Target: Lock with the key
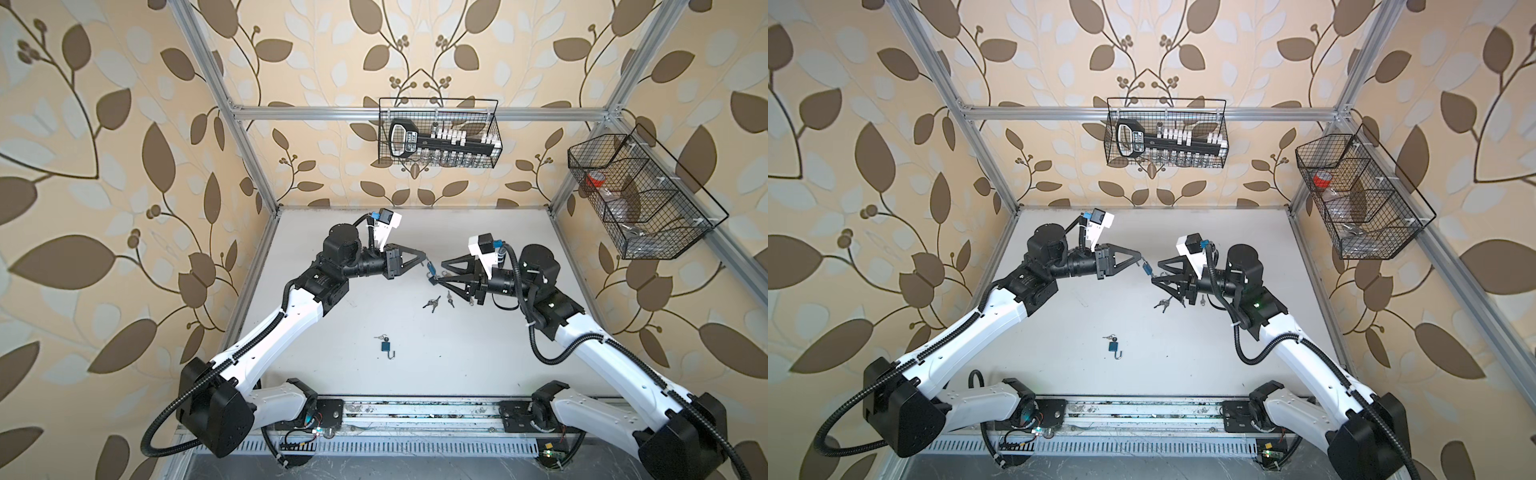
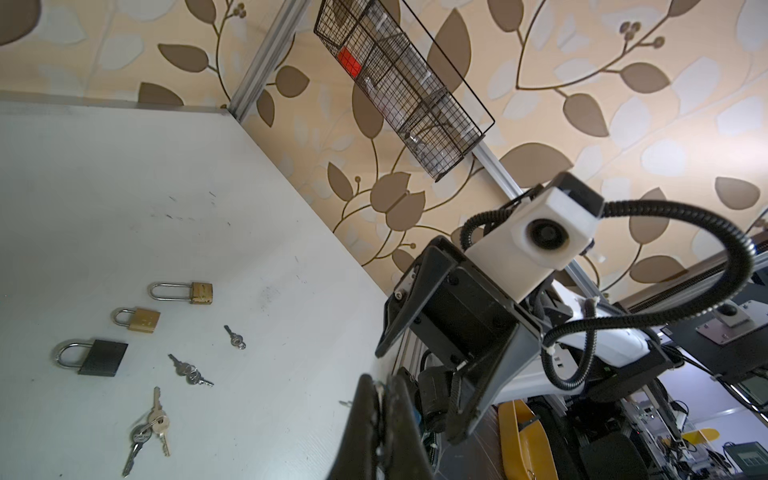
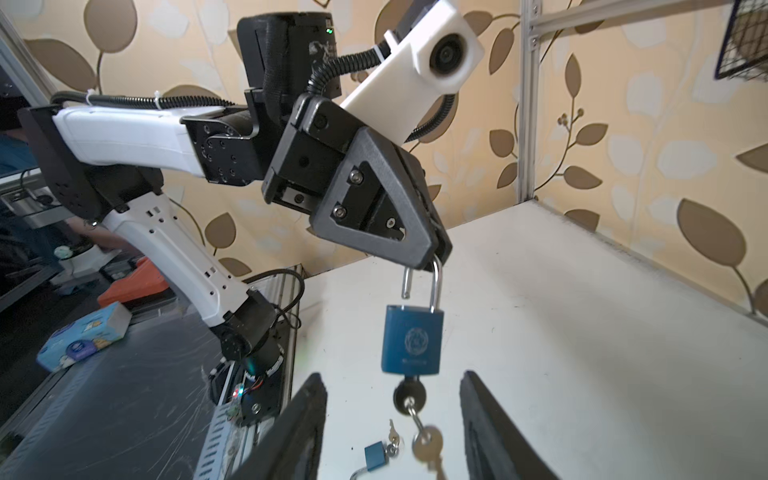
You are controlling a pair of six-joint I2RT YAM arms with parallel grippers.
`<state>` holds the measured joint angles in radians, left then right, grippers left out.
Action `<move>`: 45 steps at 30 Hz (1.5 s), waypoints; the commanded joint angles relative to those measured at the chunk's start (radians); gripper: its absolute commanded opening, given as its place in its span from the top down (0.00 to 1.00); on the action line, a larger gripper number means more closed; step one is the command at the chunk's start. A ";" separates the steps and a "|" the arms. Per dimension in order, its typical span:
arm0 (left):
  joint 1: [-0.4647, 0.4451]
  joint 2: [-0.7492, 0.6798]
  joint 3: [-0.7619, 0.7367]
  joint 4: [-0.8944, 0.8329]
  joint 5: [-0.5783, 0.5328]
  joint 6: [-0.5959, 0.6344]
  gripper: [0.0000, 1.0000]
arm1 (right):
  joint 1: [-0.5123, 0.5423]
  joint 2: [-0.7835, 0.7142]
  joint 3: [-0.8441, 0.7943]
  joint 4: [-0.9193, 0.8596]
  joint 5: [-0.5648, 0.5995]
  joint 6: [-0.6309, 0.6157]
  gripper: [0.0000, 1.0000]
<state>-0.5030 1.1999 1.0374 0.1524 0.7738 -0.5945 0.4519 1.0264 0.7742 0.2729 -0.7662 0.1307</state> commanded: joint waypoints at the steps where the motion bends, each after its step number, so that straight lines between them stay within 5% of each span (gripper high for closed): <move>1: 0.000 -0.045 -0.017 0.139 -0.034 -0.075 1.00 | 0.055 -0.027 -0.056 0.158 0.192 -0.064 0.42; 11: 0.001 -0.034 -0.042 0.219 0.002 -0.136 1.00 | 0.179 -0.032 -0.079 0.248 0.436 -0.164 0.47; 32: 0.000 -0.030 -0.051 0.298 0.075 -0.166 1.00 | 0.177 0.039 -0.007 0.233 0.285 -0.064 0.61; 45: 0.000 -0.033 -0.049 0.292 0.075 -0.162 1.00 | 0.169 0.037 -0.004 0.255 0.289 -0.027 0.70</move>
<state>-0.5034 1.1812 0.9913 0.3798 0.8238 -0.7624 0.6258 1.0637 0.7372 0.4988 -0.4606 0.0868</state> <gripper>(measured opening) 0.049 0.303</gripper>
